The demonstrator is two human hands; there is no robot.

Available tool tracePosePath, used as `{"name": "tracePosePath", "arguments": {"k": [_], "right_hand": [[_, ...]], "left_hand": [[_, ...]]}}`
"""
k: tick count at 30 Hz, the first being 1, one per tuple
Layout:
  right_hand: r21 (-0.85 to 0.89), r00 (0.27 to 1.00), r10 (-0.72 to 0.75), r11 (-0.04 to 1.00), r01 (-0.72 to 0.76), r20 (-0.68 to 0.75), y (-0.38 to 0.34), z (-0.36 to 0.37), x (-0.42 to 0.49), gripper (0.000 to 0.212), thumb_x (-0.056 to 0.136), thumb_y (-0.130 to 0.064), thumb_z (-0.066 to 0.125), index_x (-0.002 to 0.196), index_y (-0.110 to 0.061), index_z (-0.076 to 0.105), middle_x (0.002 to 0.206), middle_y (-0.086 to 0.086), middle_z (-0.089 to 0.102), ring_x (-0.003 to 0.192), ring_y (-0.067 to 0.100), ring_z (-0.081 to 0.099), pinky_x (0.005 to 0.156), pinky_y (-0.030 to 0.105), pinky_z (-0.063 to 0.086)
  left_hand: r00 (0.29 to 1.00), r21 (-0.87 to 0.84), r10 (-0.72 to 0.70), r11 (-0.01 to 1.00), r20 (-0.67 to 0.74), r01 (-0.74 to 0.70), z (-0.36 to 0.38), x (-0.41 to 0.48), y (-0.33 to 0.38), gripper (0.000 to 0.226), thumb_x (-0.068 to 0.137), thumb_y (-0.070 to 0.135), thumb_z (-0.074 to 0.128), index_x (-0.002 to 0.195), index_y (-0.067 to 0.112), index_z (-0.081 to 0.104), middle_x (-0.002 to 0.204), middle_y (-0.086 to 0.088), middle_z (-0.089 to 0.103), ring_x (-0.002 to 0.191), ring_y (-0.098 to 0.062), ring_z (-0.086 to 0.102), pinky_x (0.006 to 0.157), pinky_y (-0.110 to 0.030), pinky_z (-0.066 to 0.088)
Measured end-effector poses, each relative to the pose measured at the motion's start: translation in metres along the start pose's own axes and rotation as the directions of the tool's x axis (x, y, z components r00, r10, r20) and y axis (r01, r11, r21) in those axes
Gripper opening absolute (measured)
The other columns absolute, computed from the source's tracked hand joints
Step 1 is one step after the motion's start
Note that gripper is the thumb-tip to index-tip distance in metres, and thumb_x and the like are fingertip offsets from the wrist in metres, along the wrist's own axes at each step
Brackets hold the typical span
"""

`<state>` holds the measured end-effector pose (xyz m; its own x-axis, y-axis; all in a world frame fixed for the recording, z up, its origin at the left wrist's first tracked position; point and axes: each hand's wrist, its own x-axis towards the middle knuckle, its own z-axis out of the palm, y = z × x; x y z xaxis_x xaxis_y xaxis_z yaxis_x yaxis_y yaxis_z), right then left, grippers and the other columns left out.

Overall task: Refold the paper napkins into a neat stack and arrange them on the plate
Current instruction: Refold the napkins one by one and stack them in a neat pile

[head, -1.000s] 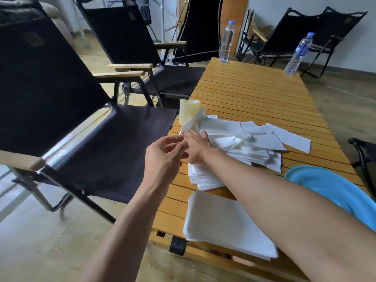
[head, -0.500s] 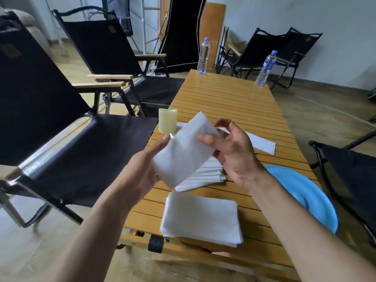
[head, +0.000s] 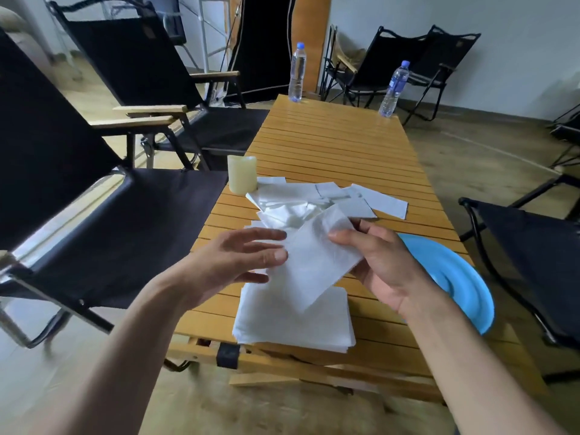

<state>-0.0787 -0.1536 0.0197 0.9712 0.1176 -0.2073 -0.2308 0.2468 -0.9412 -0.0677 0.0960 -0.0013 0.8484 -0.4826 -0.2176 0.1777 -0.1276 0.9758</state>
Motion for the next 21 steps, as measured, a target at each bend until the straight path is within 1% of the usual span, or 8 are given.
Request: {"name": "tracePosePath", "arguments": {"k": [2,4,6,10,12,14,17,21], "right_hand": [[0.051,1.0,-0.015,0.999,0.014,0.019,-0.001,0.0,0.001,0.025,0.083,-0.004,0.07,0.106,-0.012,0.075,0.101,0.007,0.075,0.088,0.018,0.07,0.066,0.027,0.058],[0.079,1.0,-0.01,0.997,0.009,0.01,-0.002,-0.004,0.002,0.024,0.085,-0.001,0.067,0.105,-0.012,0.075,0.102,0.009,0.074,0.089,0.018,0.07,0.066,0.027,0.058],[0.049,1.0,0.006,0.999,-0.006,0.004,-0.004,-0.012,0.003,0.03,0.084,0.001,0.067,0.113,-0.007,0.071,0.109,0.013,0.074,0.093,0.022,0.069,0.07,0.031,0.058],[-0.215,0.994,0.112,0.97,-0.11,-0.005,-0.006,-0.027,0.0,0.03,0.084,0.0,0.07,0.112,-0.011,0.066,0.103,0.012,0.076,0.087,0.023,0.072,0.068,0.033,0.059],[-0.355,0.976,0.218,0.913,-0.201,0.008,-0.005,-0.03,-0.002,0.031,0.082,0.003,0.074,0.109,-0.011,0.064,0.094,0.012,0.077,0.078,0.021,0.072,0.06,0.03,0.059],[-0.493,0.953,0.304,0.828,-0.267,-0.006,-0.001,-0.03,-0.004,0.036,0.078,0.002,0.079,0.109,-0.008,0.064,0.088,0.012,0.077,0.07,0.02,0.071,0.054,0.027,0.057],[-0.641,0.935,0.349,0.703,-0.309,-0.068,0.004,-0.028,-0.004,0.042,0.073,-0.002,0.086,0.108,-0.007,0.064,0.077,0.008,0.077,0.063,0.016,0.072,0.051,0.024,0.055],[-0.724,0.927,0.356,0.607,-0.328,-0.121,0.01,-0.026,-0.001,0.045,0.069,-0.005,0.09,0.103,-0.007,0.061,0.066,0.005,0.075,0.058,0.015,0.073,0.049,0.022,0.054]], "left_hand": [[1.0,0.039,-0.007,0.999,0.028,0.006,0.007,0.001,0.002,0.053,0.073,0.035,0.085,0.122,0.021,0.07,0.118,-0.004,0.074,0.109,-0.018,0.069,0.093,-0.037,0.052],[1.0,0.063,0.003,0.998,-0.018,-0.002,0.009,0.002,0.003,0.046,0.073,0.028,0.088,0.114,0.012,0.073,0.112,-0.011,0.075,0.107,-0.031,0.068,0.1,-0.05,0.05],[0.998,0.048,-0.001,0.999,-0.069,0.005,0.008,0.0,0.004,0.045,0.072,0.024,0.089,0.111,0.008,0.074,0.11,-0.015,0.075,0.109,-0.037,0.068,0.105,-0.055,0.048],[0.995,0.04,-0.065,0.997,-0.074,0.068,-0.005,-0.007,0.007,0.042,0.07,0.028,0.084,0.108,0.012,0.077,0.109,-0.011,0.076,0.104,-0.031,0.071,0.09,-0.039,0.059],[0.987,0.121,-0.144,0.981,-0.078,0.152,-0.009,-0.01,0.005,0.033,0.073,0.027,0.085,0.103,0.015,0.08,0.107,-0.013,0.076,0.099,-0.031,0.071,0.09,-0.042,0.057],[0.966,0.233,-0.231,0.939,-0.116,0.253,-0.009,-0.01,0.002,0.02,0.075,0.027,0.085,0.093,0.019,0.082,0.1,-0.013,0.077,0.083,-0.025,0.066,0.077,-0.036,0.056],[0.914,0.347,-0.351,0.848,-0.201,0.402,-0.005,-0.006,-0.005,0.013,0.076,0.029,0.085,0.085,0.021,0.082,0.084,-0.004,0.079,0.069,-0.014,0.064,0.057,-0.022,0.048],[0.857,0.361,-0.433,0.779,-0.28,0.512,-0.005,-0.002,-0.01,0.026,0.068,0.037,0.09,0.082,0.018,0.08,0.072,-0.002,0.077,0.061,-0.011,0.06,0.048,-0.021,0.035]]}}
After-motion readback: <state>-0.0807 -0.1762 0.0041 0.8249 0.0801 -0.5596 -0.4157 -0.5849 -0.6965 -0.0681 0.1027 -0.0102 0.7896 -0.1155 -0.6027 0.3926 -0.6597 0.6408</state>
